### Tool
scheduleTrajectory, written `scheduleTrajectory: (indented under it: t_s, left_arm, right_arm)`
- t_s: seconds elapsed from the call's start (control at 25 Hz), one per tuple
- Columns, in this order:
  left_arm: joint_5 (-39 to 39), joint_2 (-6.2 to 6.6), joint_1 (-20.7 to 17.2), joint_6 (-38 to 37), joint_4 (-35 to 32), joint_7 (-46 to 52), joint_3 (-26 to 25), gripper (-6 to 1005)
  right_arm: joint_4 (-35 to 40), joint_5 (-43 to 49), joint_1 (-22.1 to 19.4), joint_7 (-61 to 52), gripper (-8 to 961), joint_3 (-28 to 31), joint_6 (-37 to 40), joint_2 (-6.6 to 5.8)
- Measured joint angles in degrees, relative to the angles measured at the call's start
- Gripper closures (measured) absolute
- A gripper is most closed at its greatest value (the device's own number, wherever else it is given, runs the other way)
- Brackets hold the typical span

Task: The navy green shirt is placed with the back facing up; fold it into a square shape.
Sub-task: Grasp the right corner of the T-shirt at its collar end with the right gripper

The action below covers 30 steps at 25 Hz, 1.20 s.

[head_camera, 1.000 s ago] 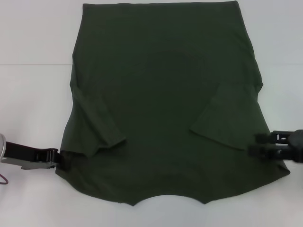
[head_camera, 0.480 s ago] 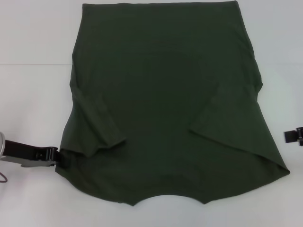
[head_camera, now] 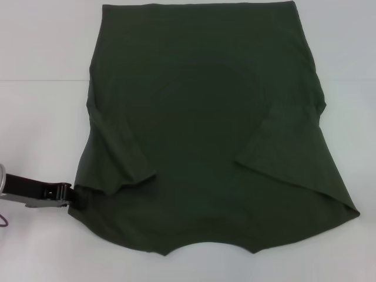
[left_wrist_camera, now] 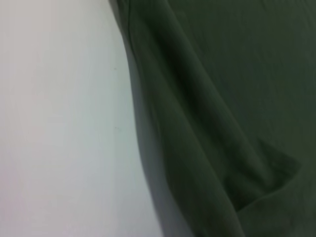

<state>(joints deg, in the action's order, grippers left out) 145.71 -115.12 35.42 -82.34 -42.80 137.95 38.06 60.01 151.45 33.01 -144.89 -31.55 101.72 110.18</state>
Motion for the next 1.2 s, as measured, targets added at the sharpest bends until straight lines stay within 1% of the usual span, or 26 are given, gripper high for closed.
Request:
scheduleTrajectory:
  t_s: [0.28, 0.52, 0.72, 0.96, 1.2]
  left_arm:
    - [0.0, 0.0, 0.0, -0.3, 0.0, -0.6, -0.2, 966]
    - [0.0, -0.05, 0.0, -0.3, 0.0, -0.7, -0.3, 966]
    - [0.0, -0.1, 0.0, -0.3, 0.0, -0.7, -0.3, 966]
    - [0.0, -0.23, -0.1, -0.3, 0.0, -0.9, -0.3, 966]
    - [0.0, -0.35, -0.2, -0.2, 0.0, -1.2, -0.3, 966]
  right_arm:
    - [-3.2, 0.4, 0.4, 0.1, 208, -1.6, -3.0, 0.31]
    - [-6.2, 0.4, 0.9, 0.5, 208, -3.1, -5.3, 0.31]
    - [-8.3, 0.4, 1.1, 0.5, 208, -4.7, -7.9, 0.76]
    - [-11.6, 0.4, 2.4, 1.2, 209, -5.6, -10.3, 1.24]
    - [-12.4, 0.4, 2.8, 1.3, 209, -6.8, -11.7, 1.75]
